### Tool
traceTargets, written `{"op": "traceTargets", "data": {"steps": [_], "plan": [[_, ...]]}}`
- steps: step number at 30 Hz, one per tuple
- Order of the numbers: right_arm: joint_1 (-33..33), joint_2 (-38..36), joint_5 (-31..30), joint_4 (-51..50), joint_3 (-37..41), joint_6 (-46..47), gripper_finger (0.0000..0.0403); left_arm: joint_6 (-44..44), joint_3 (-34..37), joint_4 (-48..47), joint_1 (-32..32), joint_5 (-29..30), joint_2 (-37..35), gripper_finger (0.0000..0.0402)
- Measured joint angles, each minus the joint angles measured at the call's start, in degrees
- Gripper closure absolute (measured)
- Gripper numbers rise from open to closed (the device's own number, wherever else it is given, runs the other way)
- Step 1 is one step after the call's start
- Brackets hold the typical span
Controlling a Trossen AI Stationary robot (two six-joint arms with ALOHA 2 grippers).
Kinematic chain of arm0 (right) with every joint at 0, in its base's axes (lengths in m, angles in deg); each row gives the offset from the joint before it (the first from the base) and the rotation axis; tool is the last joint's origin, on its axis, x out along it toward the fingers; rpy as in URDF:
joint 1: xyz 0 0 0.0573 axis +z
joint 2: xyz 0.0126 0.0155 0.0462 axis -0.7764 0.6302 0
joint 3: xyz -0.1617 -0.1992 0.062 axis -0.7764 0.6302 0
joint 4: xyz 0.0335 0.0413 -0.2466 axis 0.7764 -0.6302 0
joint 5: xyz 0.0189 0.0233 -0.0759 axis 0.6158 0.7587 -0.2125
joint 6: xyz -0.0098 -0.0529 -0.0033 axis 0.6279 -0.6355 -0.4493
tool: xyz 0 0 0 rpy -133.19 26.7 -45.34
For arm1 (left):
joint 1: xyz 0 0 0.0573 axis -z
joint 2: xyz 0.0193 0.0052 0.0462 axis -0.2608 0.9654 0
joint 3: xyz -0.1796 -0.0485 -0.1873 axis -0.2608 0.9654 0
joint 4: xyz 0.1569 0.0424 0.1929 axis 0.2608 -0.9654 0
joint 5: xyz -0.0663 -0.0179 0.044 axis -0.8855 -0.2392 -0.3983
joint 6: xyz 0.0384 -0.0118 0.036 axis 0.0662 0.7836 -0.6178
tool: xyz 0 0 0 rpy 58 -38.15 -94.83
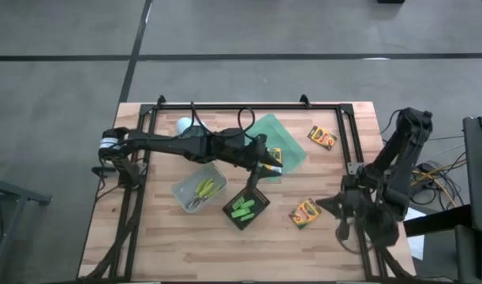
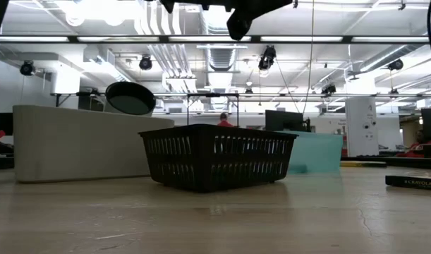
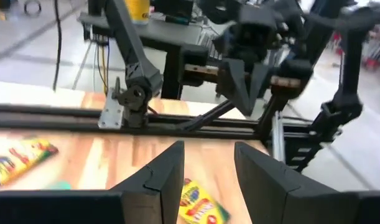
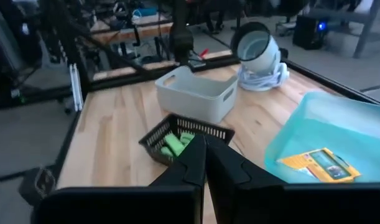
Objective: Pick & Place School Supplies
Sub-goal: Put the crayon box into the light green bin
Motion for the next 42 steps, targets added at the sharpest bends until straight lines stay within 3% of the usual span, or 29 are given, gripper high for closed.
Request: {"op": "traceTargets", "data": {"steps": [5,10,18,30,33,37,42], "plan": [[0.9,6.6,-2.9,0.0,-0.1,5.3,0.0395,6.3,-2.2,-0.7,0.1,0.0,0.1,0.0255],[0.9,12.0,-4.8,0.0,-0.1,15.3,0.0395,6.8,-3.7,-1.0,0.4,0.0,0.1,0.0255],[1.1,16.8,-7.7,-0.4,-0.1,20.7,0.0395,7.1,-4.4,-3.1,0.4,0.0,0.1,0.0255],[2.7,14.6,13.7,-19.3,-0.1,42.9,0.0395,12.3,-4.1,-4.7,1.4,0.0,1.6,0.0255],[2.7,14.5,13.9,-20.8,-0.1,43.4,0.0395,14.2,-4.2,1.2,2.5,-0.9,5.3,0.0255],[2.8,15.4,14.0,-20.8,0.0,43.6,0.0395,19.1,-6.0,9.5,3.5,-7.7,11.8,0.0255],[3.9,17.9,14.1,-19.4,0.0,46.8,0.0395,19.1,-16.5,-1.4,3.1,-10.4,17.1,0.0255]]}}
